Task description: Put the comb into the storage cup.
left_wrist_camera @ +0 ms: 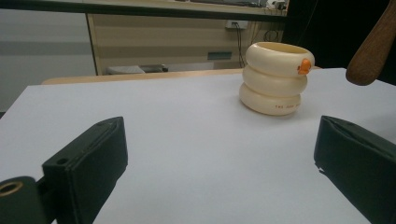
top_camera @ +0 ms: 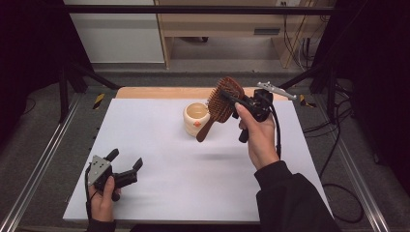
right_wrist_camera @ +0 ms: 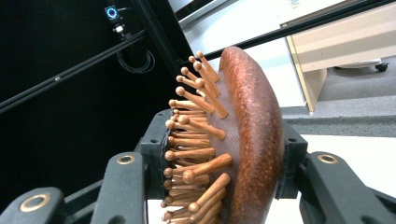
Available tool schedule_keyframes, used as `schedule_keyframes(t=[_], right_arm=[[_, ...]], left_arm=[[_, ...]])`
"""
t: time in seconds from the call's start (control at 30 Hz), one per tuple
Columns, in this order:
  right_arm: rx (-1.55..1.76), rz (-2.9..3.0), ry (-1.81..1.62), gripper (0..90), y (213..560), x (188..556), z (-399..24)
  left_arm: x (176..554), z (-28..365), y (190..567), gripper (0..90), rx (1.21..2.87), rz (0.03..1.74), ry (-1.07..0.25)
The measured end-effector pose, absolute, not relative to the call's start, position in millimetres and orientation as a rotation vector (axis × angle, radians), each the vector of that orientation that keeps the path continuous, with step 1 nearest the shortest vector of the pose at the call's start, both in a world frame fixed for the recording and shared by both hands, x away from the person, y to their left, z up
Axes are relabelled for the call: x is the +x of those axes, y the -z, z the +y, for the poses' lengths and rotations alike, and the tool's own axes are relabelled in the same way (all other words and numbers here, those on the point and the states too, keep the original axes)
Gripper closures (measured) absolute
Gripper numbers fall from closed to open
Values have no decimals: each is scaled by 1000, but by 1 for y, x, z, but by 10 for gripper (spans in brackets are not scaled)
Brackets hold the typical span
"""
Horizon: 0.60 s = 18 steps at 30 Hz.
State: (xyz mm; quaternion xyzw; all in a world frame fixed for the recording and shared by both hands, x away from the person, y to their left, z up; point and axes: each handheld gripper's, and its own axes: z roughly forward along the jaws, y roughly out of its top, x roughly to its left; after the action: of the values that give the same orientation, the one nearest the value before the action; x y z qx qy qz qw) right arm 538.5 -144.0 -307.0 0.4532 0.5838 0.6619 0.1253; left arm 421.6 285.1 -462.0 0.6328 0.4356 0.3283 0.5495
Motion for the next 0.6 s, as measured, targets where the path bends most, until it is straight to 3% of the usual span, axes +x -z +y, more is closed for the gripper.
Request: schedule_keyframes(t=[0.6], right_arm=[[1344,1690,-1898,510,306,551,-142]], left_arm=[[422,285,463,31,1498,1038,-779]])
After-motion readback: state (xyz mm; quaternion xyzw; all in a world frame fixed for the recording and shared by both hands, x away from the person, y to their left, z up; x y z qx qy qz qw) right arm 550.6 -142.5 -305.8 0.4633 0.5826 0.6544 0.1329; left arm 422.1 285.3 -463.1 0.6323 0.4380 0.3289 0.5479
